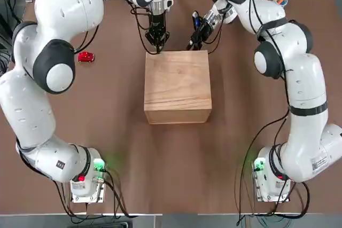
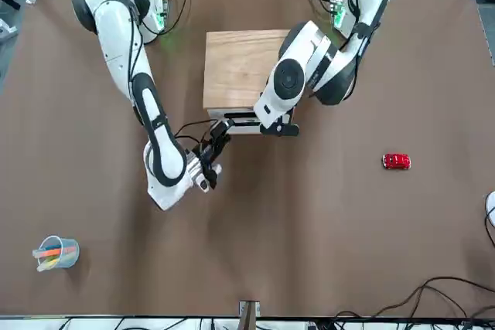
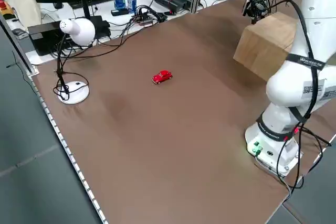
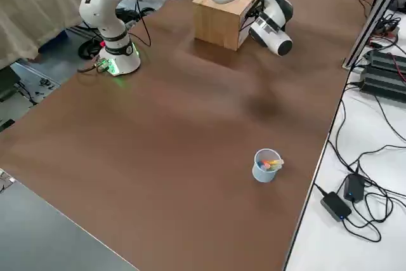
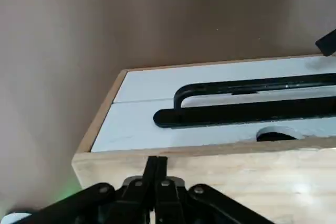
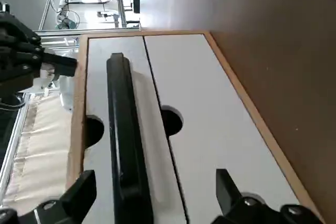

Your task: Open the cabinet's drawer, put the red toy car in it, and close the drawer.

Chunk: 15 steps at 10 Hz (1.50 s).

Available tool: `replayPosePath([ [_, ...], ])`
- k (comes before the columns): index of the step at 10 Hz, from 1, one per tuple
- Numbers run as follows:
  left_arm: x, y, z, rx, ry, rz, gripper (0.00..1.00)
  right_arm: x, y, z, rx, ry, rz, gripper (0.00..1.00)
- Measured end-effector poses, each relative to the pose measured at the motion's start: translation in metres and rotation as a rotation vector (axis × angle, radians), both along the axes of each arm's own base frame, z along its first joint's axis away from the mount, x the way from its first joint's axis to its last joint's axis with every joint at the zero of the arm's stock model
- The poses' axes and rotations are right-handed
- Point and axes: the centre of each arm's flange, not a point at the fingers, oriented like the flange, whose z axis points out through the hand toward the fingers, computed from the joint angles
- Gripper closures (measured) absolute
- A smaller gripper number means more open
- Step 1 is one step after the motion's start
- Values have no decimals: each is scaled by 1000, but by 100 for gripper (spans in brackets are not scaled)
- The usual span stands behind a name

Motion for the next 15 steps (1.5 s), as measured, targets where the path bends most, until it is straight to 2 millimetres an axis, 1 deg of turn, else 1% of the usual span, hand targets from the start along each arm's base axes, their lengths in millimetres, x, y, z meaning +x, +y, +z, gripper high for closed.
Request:
replayPosePath([
  [3, 1, 1, 0, 0, 1, 3, 99, 1, -4, 10, 32, 21, 16, 0],
  [10, 3, 5, -1, -7, 12, 17, 99, -6, 8, 12, 47, 29, 38, 0],
  [15, 3, 5, -1, -7, 12, 17, 99, -7, 8, 12, 51, 30, 41, 0],
])
